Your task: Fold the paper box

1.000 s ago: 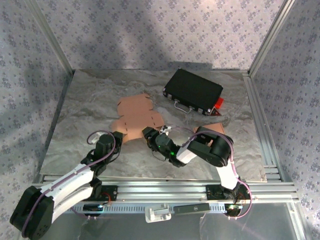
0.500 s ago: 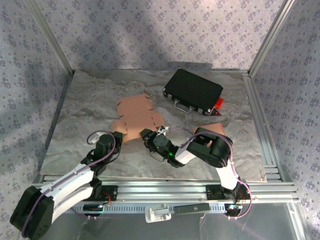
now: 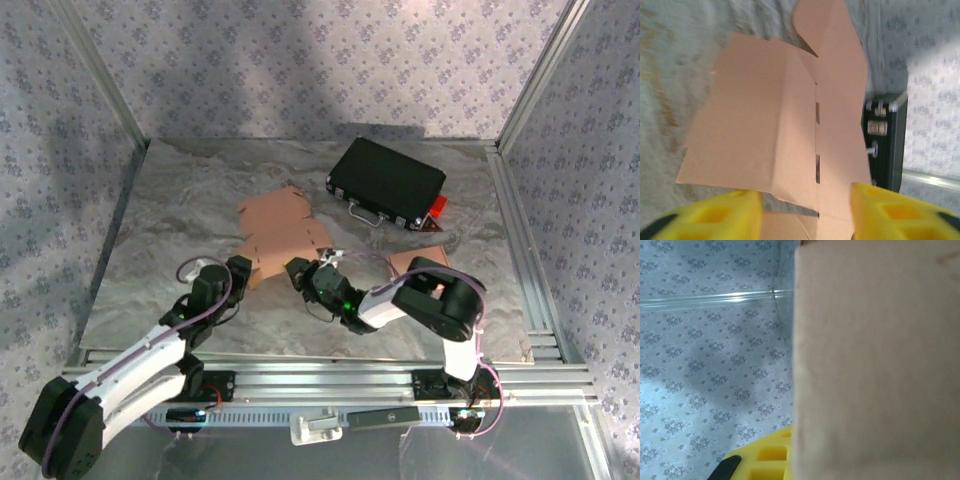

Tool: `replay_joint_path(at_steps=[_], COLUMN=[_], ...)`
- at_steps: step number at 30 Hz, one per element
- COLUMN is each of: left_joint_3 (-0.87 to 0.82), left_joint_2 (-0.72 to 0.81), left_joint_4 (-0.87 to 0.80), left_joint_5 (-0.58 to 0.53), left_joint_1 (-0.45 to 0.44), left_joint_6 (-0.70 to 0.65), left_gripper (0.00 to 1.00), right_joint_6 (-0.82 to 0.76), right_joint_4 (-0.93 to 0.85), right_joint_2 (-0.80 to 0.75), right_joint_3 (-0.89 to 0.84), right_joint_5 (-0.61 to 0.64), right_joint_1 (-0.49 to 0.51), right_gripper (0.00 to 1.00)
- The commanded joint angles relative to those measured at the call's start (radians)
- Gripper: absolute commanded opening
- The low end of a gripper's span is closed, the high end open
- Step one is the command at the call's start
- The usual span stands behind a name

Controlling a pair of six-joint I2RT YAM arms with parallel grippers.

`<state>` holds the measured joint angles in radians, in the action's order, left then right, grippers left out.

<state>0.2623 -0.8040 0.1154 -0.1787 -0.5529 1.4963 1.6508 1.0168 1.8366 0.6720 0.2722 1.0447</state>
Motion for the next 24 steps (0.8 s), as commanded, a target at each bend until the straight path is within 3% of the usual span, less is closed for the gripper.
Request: replay_joint_path(at_steps=[1,8,11,15,24], left_joint_3=[0.127,0.342,0.402,0.48,0.709], left_joint_2=[0.014,0.013,-0.037,-0.271,-0.715], left_joint_4=[-0.155,-0.379,-0.372,-0.247,-0.116], left_joint_5=[0.075,0.16,0.245,0.464,0.656], left_joint_1=[-0.002,0.043,0.109,0.207,0.158], left_joint_6=[-0.147,-0.339,-0.392,-0.437,-0.57], left_gripper=[0.58,0.59,0.59,0.56,0.35], right_joint_6=[-0.106,-0.277,-0.327,-0.374,-0.326], right_joint_4=[-0.164,-0.605,-0.761,-0.94,-1.075], right_joint_2=[-0.147,-0.452,-0.546,-0.611,-0.702], right_joint_3=[-0.023,0.05,0.103,0.2,0.275], right_joint_5=[0.028,0.024,-0.001,-0.055,-0.085], right_joint_1=[-0.037,-0.078,-0.098,-0.107,-0.094], right_gripper=[0.0,0.0,0.0,0.0,0.0])
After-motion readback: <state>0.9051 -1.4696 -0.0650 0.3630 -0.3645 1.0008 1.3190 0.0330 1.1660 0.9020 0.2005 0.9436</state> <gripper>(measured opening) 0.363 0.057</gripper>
